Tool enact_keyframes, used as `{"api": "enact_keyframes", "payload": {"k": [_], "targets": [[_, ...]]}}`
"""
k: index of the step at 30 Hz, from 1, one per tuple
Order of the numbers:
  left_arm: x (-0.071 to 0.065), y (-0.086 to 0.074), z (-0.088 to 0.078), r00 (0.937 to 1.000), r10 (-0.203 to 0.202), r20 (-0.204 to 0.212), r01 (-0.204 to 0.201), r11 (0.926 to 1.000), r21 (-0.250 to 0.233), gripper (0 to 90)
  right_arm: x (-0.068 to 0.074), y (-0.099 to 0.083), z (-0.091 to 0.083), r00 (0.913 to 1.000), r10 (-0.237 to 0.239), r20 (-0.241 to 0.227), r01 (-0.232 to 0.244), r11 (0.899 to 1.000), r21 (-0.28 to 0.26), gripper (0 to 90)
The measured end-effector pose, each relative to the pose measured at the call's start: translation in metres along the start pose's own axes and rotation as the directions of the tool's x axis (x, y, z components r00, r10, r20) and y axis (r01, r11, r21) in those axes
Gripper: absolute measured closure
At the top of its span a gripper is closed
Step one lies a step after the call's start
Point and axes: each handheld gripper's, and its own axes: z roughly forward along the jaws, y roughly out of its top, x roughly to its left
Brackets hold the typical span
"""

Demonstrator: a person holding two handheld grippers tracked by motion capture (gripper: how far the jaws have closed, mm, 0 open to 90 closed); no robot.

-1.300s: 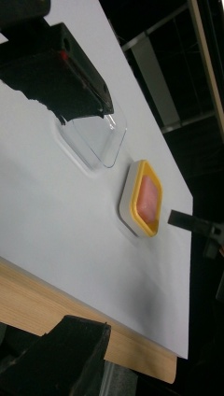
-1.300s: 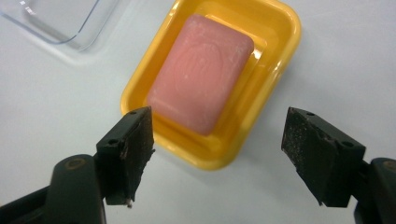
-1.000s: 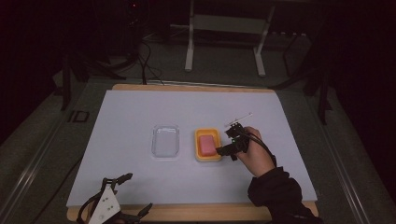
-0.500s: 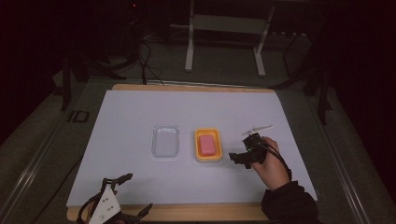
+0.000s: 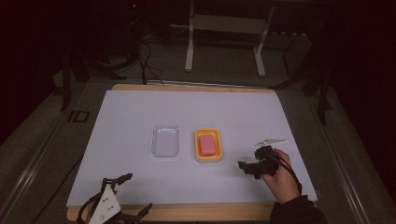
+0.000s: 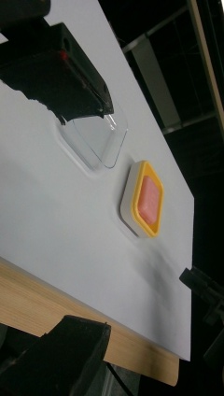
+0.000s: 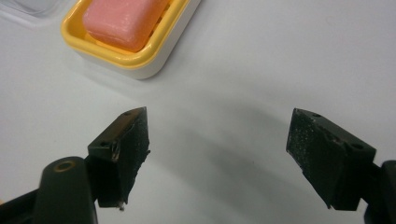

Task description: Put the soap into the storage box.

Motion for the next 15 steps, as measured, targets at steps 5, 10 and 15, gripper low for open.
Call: {"api": "enact_keyframes", "payload": {"k": [5,10,15], "targets": [[0.000,0.000,0.000,1.0000,0.000,-0.001,0.000,1.0000,0.000,0.5,-0.003,-0.011,-0.004,0.9998,0.007,0.018,-0.007,1.000,-0.004,21.4],[0.000,0.000,0.000,1.0000,0.002,-0.001,-0.002,1.0000,0.003,0.5,-0.006,-0.022,-0.010,0.9995,0.022,0.020,-0.021,0.999,-0.041,21.4],[0.000,0.000,0.000,1.0000,0.003,0.001,-0.003,1.0000,0.006,0.5,-0.008,-0.034,-0.015,0.9989,0.044,0.017,-0.042,0.995,-0.087,21.3]]}}
